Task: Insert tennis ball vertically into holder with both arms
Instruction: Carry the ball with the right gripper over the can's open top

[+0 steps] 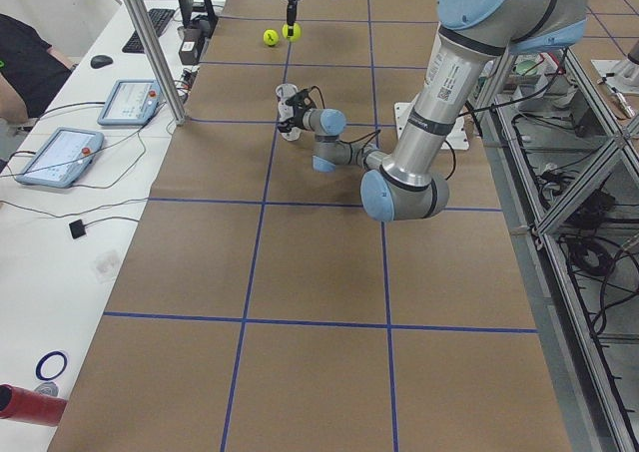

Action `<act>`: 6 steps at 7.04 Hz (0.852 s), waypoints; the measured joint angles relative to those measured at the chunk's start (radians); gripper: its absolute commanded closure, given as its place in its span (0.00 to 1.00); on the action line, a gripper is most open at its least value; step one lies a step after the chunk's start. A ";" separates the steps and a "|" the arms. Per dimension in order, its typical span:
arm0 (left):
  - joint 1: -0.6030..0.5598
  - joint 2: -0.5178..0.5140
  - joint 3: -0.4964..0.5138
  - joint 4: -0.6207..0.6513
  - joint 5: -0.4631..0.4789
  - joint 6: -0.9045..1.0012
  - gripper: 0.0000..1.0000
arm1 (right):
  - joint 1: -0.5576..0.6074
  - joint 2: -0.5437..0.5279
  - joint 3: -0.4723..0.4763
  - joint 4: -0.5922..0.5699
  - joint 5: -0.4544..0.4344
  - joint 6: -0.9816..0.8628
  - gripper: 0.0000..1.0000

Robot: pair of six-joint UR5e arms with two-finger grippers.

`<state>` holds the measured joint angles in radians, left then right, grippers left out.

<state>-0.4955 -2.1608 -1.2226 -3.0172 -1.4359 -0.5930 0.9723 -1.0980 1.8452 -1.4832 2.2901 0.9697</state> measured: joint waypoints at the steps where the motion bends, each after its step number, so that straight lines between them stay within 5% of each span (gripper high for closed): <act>1: -0.003 0.000 0.001 0.000 0.000 0.005 0.02 | -0.001 0.007 0.001 0.000 0.001 0.004 1.00; 3: -0.002 -0.001 0.004 -0.004 0.022 0.018 0.02 | -0.013 0.034 0.003 0.002 0.003 0.043 1.00; 6: 0.001 -0.001 0.021 -0.015 0.035 0.022 0.25 | -0.022 0.074 0.003 0.001 0.006 0.073 1.00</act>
<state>-0.4943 -2.1614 -1.2012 -3.0322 -1.4011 -0.5713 0.9503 -1.0235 1.8483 -1.4827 2.2956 1.0430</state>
